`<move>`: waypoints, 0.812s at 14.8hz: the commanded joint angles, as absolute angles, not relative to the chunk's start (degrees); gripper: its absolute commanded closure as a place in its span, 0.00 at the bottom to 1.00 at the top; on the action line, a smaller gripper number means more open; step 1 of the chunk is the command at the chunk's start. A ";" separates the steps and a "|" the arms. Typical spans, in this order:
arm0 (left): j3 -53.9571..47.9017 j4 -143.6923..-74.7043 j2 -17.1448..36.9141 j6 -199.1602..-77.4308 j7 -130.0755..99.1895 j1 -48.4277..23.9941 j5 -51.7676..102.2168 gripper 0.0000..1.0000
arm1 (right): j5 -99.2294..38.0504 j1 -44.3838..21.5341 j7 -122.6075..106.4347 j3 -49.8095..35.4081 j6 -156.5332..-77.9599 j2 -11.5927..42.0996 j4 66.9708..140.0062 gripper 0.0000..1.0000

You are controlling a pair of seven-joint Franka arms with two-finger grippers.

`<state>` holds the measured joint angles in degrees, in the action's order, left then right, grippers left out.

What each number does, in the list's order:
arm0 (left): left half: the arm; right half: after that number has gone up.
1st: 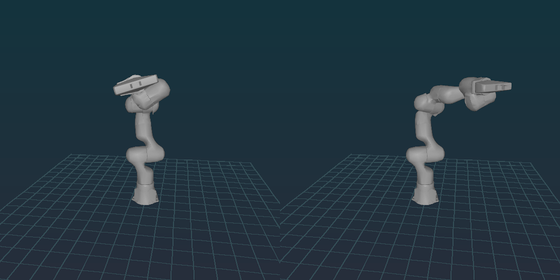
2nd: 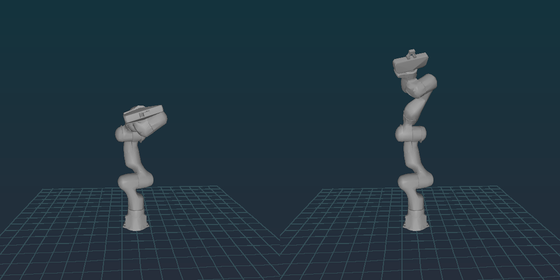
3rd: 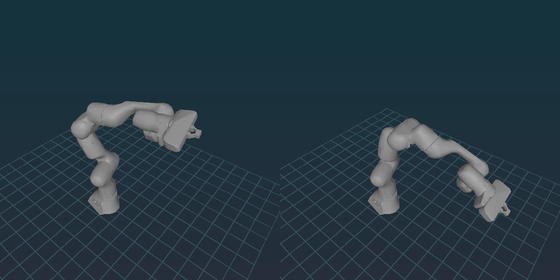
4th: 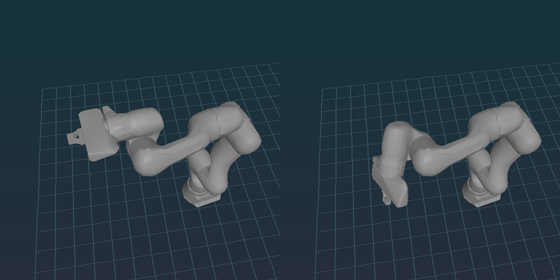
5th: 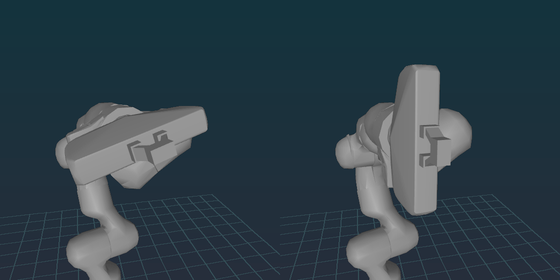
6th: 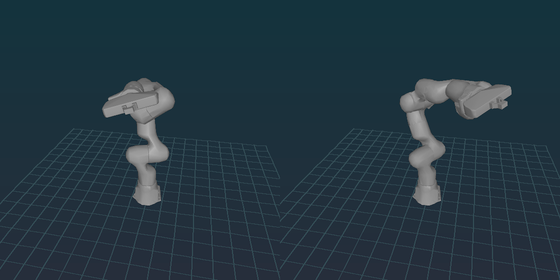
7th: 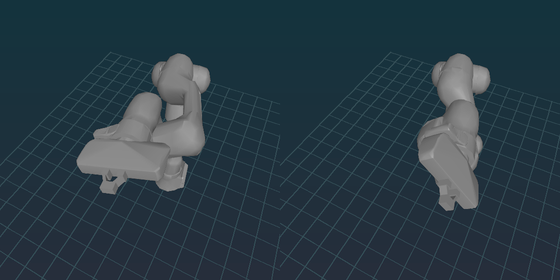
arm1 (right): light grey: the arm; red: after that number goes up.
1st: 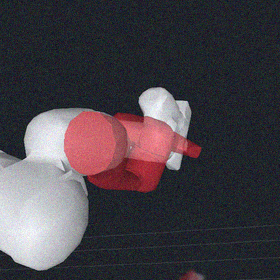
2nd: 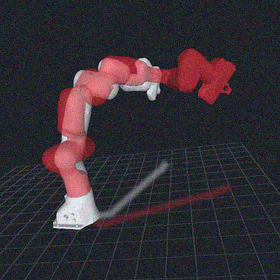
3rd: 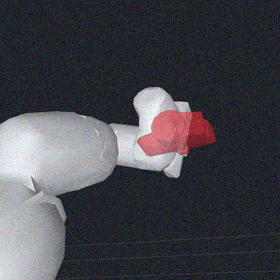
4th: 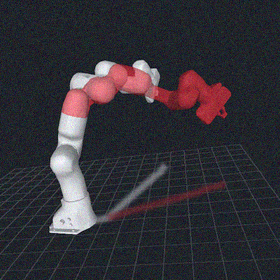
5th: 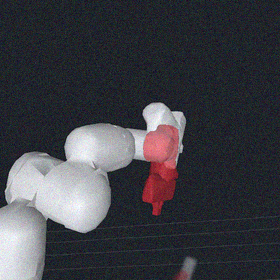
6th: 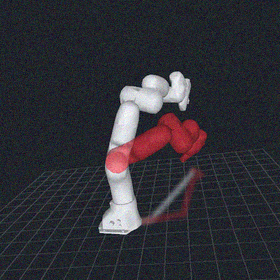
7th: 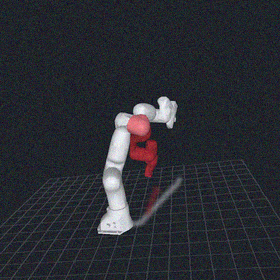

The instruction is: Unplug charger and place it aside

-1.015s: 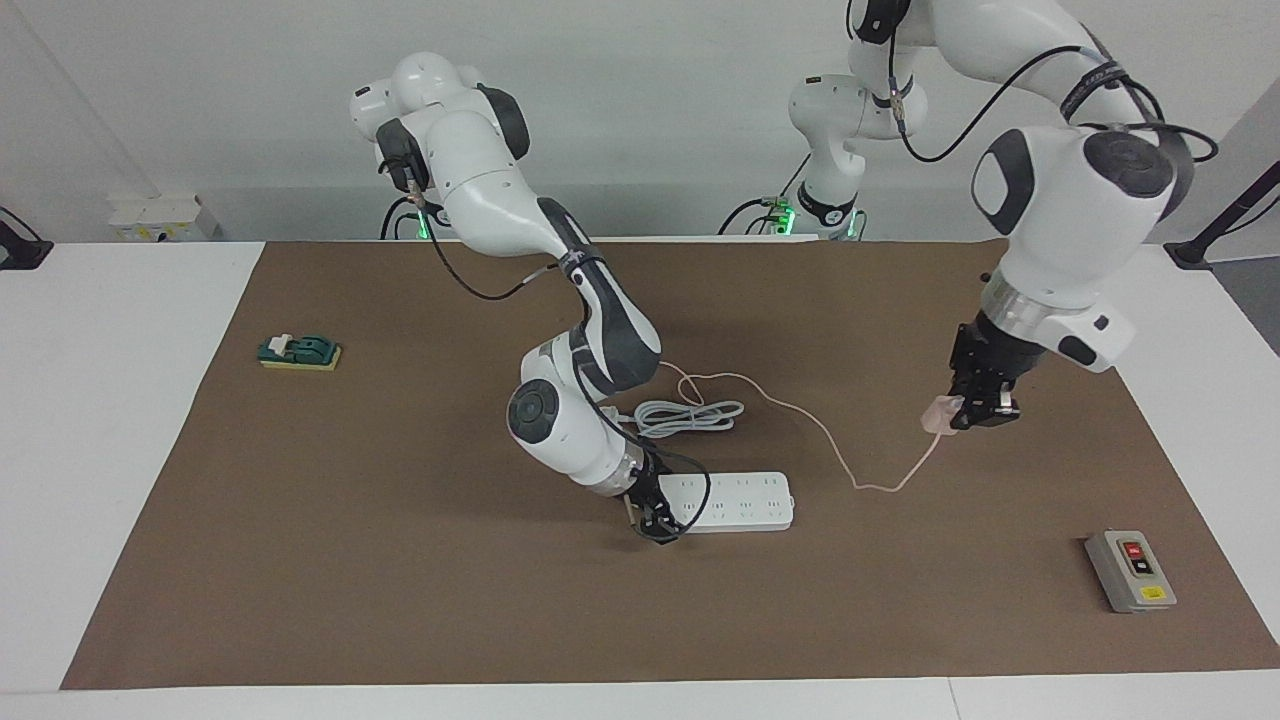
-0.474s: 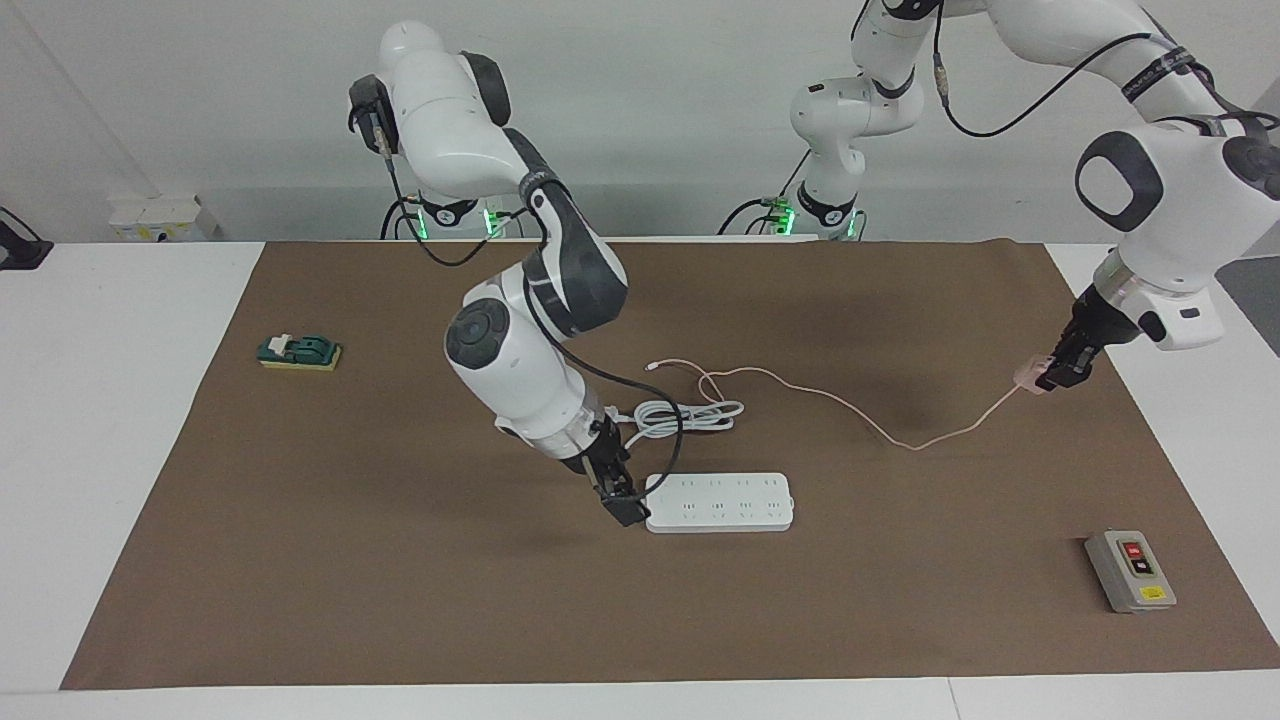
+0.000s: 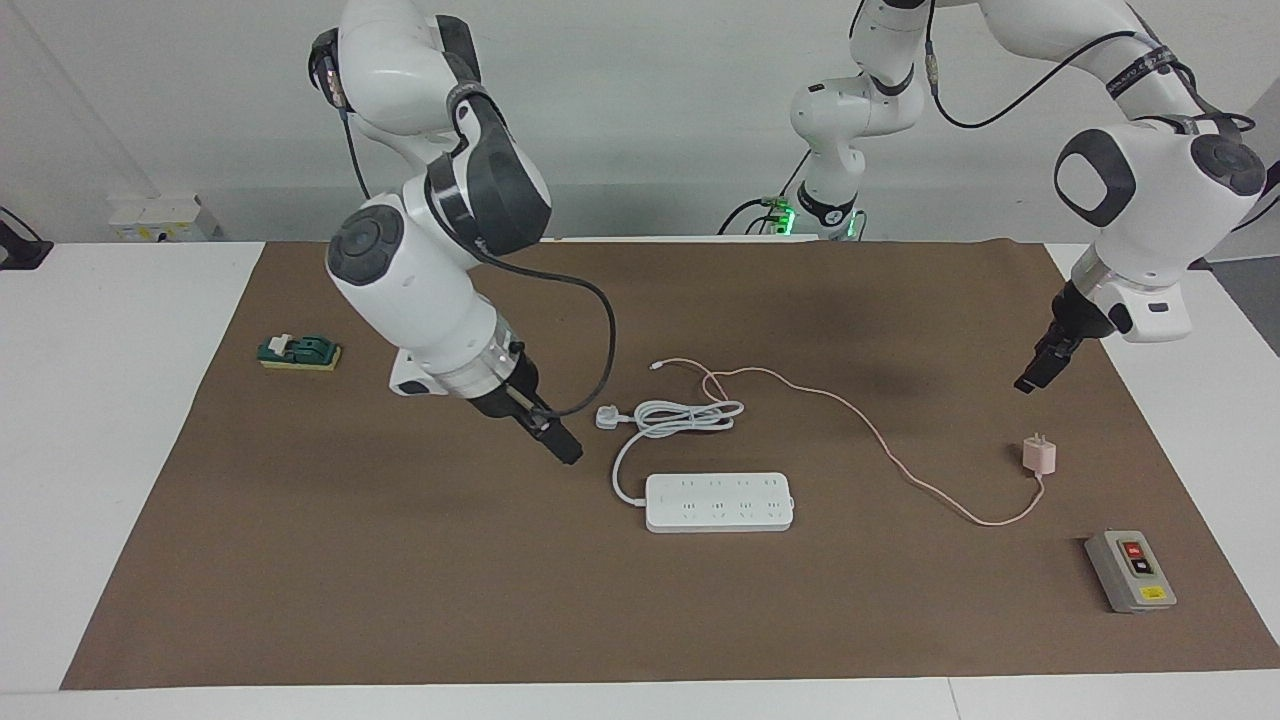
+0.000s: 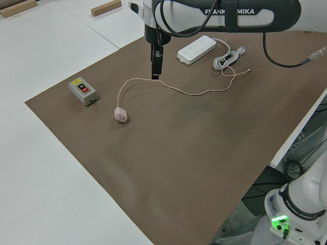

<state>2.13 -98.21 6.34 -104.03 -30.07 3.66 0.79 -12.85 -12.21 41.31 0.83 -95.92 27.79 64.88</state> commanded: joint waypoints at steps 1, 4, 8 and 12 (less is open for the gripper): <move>2.64 -92.30 6.51 -95.12 -18.06 3.16 0.26 0.00 | -8.71 -9.94 25.71 0.53 -95.19 21.10 71.72 0.00; 2.29 -91.50 3.53 -90.46 -11.27 3.08 0.09 0.00 | -4.58 -8.00 12.26 0.53 -92.47 18.38 71.72 0.00; 1.06 -89.39 1.58 -81.67 -1.16 2.81 0.53 0.00 | -3.17 -5.72 2.22 0.53 -86.84 15.47 71.72 0.00; -1.41 -87.11 0.80 -78.67 -0.53 2.46 0.09 0.00 | 1.75 -5.71 -2.98 0.53 -83.15 12.40 72.07 0.00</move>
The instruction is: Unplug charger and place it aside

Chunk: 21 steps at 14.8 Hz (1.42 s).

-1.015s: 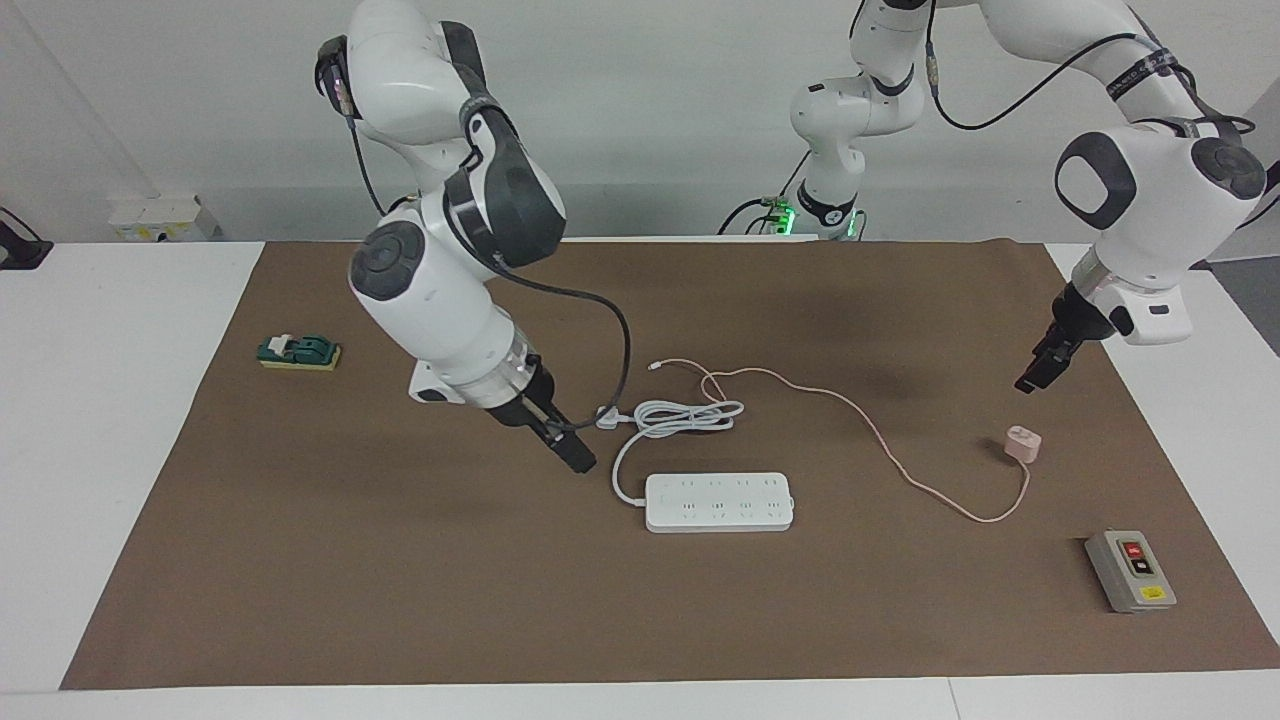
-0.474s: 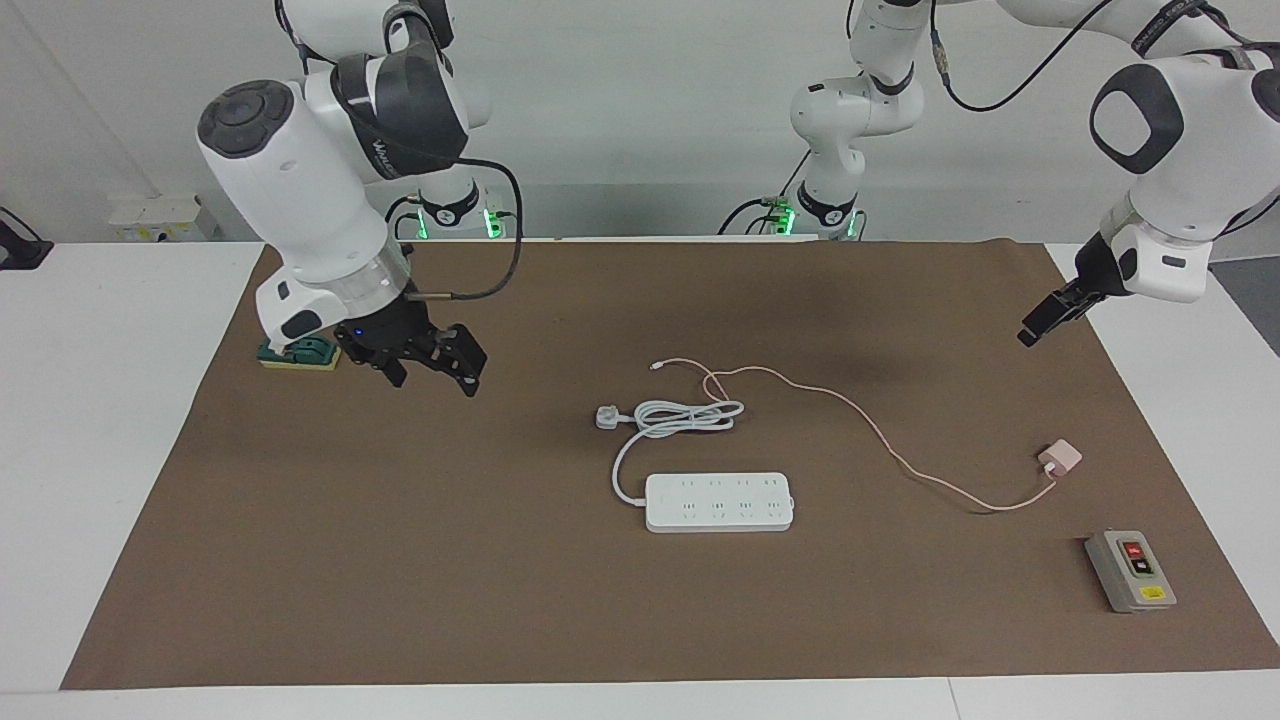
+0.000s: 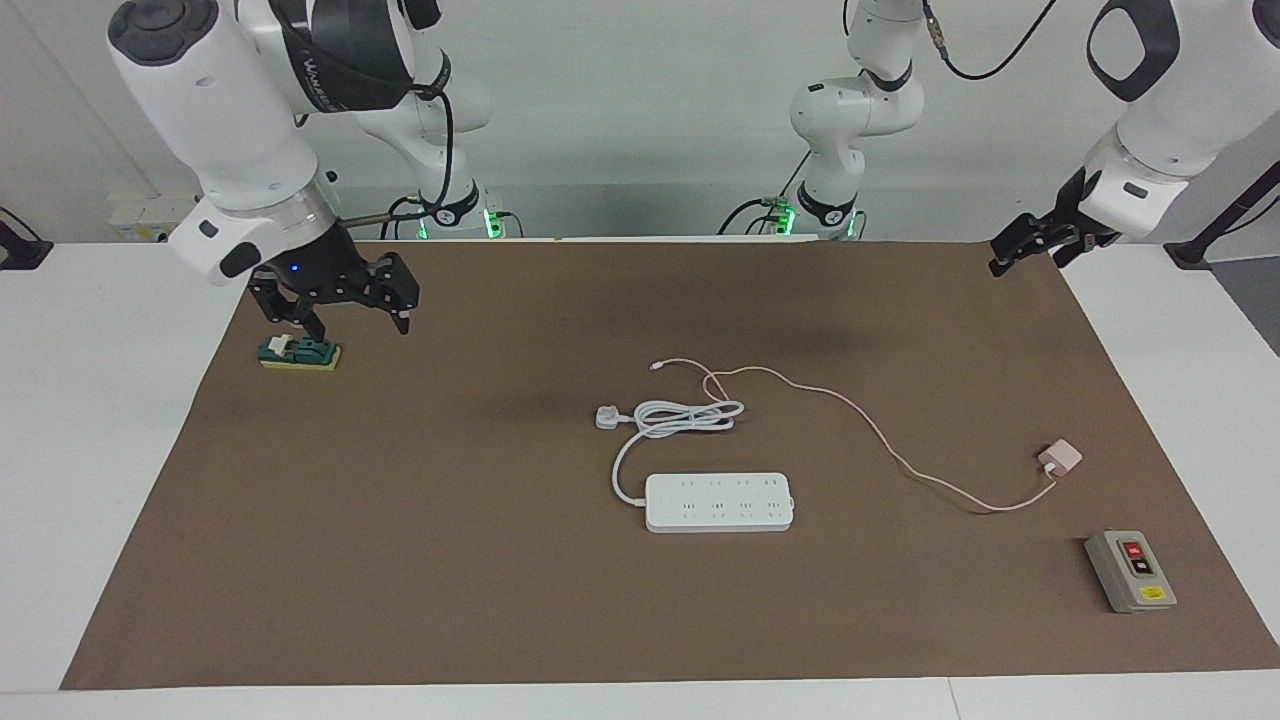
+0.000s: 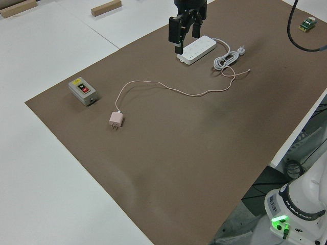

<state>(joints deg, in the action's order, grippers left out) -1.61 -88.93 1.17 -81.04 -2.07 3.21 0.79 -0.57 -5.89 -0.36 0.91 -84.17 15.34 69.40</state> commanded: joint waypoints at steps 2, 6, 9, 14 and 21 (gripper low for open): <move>-1.06 -87.45 0.36 -79.10 1.31 1.24 0.53 0.00 | 3.51 -5.54 -5.00 0.53 -82.53 9.86 74.34 0.00; -1.23 -86.92 0.61 -78.31 1.93 0.71 0.09 0.00 | 3.78 1.91 -6.94 -3.24 -84.36 -0.15 88.29 0.00; -0.79 -87.10 0.44 -79.18 2.19 -0.09 0.17 0.00 | 3.69 4.66 -6.59 -4.75 -85.60 -2.55 92.98 0.00; -0.62 -87.10 0.35 -80.42 2.46 -0.09 0.09 0.00 | 1.33 5.27 -6.15 -4.92 -86.92 -1.24 90.37 0.00; -0.70 -87.27 0.44 -81.82 2.55 0.00 0.09 0.00 | -0.63 4.84 -4.57 -4.75 -85.60 -0.96 89.38 0.00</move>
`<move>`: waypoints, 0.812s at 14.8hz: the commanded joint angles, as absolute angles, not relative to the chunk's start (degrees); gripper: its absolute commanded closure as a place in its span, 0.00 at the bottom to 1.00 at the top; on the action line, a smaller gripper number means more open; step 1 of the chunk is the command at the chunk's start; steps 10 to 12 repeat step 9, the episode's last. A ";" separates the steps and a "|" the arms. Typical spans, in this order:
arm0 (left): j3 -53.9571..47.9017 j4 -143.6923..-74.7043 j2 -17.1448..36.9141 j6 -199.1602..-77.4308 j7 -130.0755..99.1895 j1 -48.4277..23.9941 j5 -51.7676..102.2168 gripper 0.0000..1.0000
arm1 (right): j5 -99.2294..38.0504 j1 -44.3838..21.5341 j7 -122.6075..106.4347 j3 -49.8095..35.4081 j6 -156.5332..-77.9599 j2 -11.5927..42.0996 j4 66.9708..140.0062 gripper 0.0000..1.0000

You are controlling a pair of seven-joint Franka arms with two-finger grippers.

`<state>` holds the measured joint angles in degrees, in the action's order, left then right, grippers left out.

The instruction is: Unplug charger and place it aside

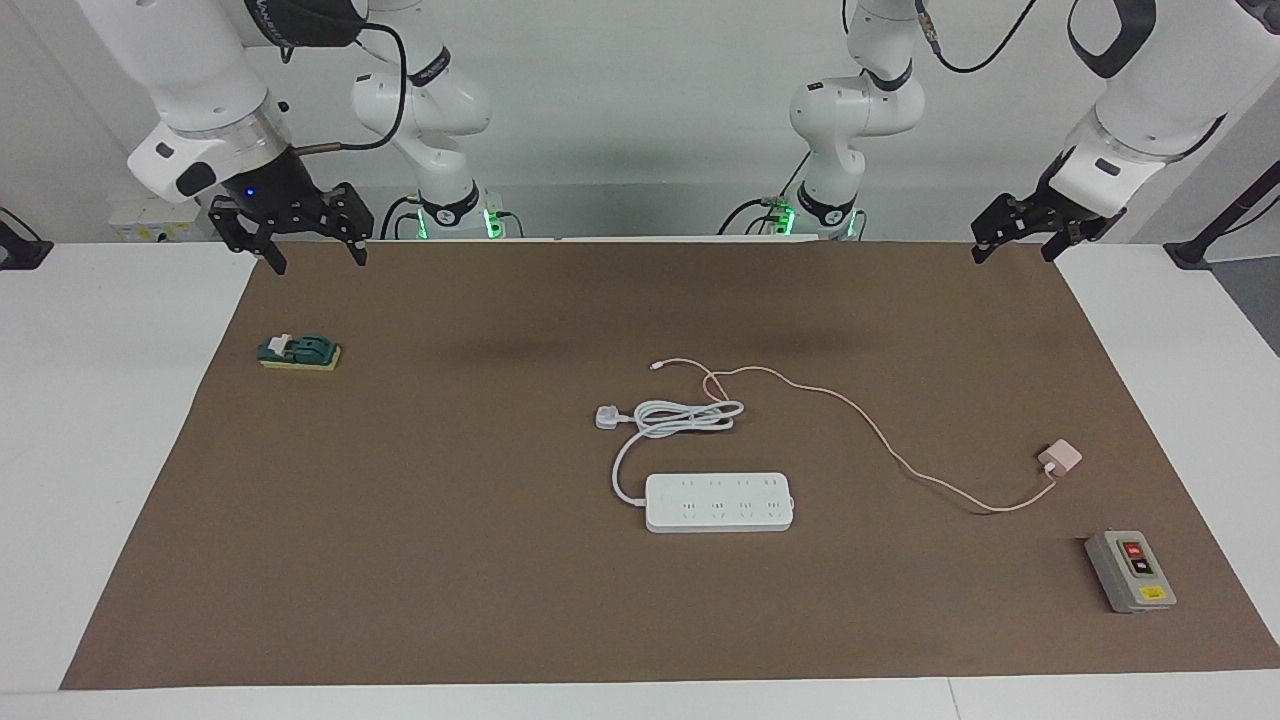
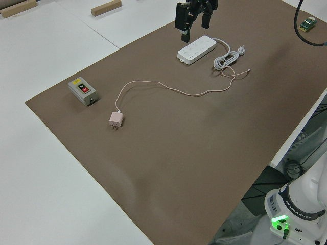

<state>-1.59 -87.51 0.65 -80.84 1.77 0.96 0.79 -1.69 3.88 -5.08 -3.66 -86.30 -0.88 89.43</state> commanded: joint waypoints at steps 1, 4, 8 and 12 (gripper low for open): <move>-0.70 -87.19 0.53 -81.83 2.64 0.09 0.09 0.00 | 1.04 4.66 -4.48 -4.75 -86.04 -1.05 89.56 0.00; -0.70 -87.27 0.79 -83.76 2.72 0.18 0.18 0.00 | 2.02 4.57 -4.48 -4.83 -86.84 -0.97 89.56 0.00; -0.70 -87.89 1.06 -86.48 2.72 0.18 0.35 0.00 | 2.02 4.57 -4.31 -4.83 -86.57 -0.97 89.56 0.00; -0.79 -87.98 1.32 -86.92 2.72 0.18 0.35 0.00 | 2.02 4.57 -4.31 -4.83 -86.57 -0.97 89.56 0.00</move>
